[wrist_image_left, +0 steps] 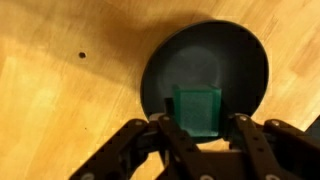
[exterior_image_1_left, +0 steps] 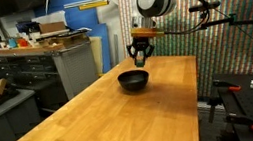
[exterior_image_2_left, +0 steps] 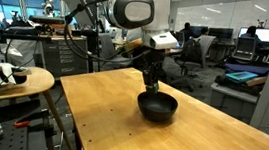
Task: Put the block in the bowl
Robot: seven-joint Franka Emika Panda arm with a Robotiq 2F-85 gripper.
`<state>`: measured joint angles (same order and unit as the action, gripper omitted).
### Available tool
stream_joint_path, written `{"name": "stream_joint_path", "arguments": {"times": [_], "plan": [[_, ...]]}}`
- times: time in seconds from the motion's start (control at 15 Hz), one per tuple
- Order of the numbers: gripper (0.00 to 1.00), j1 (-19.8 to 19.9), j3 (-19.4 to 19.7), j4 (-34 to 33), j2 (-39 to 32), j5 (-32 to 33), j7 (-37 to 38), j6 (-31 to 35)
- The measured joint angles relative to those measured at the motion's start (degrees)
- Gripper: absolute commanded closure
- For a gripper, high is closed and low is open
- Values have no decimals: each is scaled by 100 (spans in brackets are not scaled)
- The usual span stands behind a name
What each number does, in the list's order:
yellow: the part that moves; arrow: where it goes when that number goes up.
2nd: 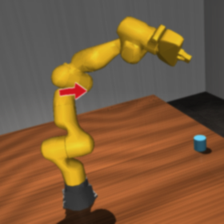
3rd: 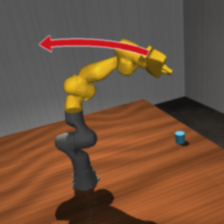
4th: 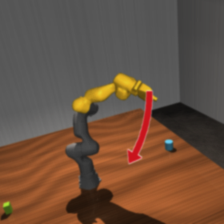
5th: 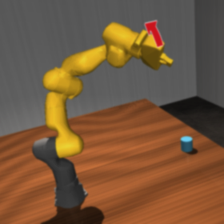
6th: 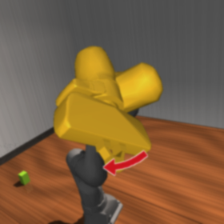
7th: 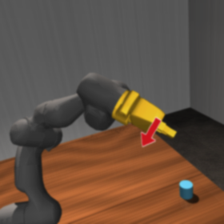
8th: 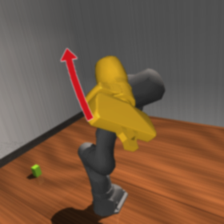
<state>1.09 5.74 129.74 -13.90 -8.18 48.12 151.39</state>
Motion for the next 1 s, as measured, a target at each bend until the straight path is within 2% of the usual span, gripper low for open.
{"name": "stream_joint_path", "arguments": {"times": [0.47,1.0], "plan": [[82,194,-24,-990,-887,-441,-658,-356],[82,158,-151,-1329,-1468,-511,-858,-729]]}}
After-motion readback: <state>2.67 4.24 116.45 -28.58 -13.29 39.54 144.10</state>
